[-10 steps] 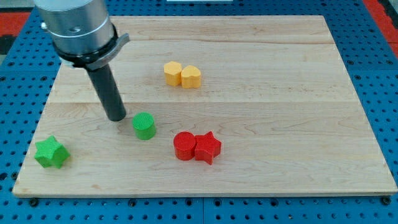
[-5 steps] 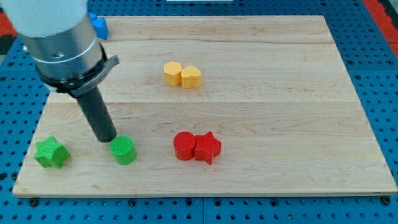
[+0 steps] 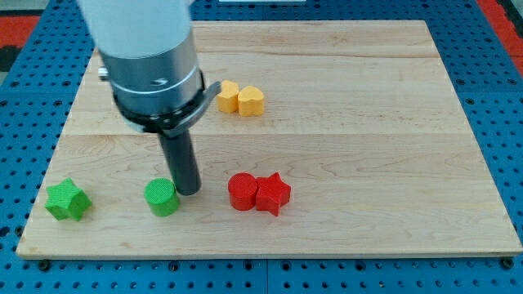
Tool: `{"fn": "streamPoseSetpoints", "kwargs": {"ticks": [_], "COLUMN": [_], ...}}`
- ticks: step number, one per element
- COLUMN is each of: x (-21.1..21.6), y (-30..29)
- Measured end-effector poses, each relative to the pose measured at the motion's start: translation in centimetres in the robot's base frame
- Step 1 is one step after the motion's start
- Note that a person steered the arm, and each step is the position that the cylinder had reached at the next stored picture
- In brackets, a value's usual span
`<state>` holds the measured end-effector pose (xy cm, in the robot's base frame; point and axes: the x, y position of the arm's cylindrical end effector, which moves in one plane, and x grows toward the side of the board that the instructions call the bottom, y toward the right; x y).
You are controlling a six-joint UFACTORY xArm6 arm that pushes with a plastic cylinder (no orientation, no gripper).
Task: Push the green circle into the green star
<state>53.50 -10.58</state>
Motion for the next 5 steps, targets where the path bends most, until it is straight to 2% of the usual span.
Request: {"fn": "streamPoseSetpoints", "kwargs": {"ticks": [1,2,4,5], "x": [0.4,0.8,4.4,4.4], "y": [-2.9,-2.1,-2.5,-5.9]}}
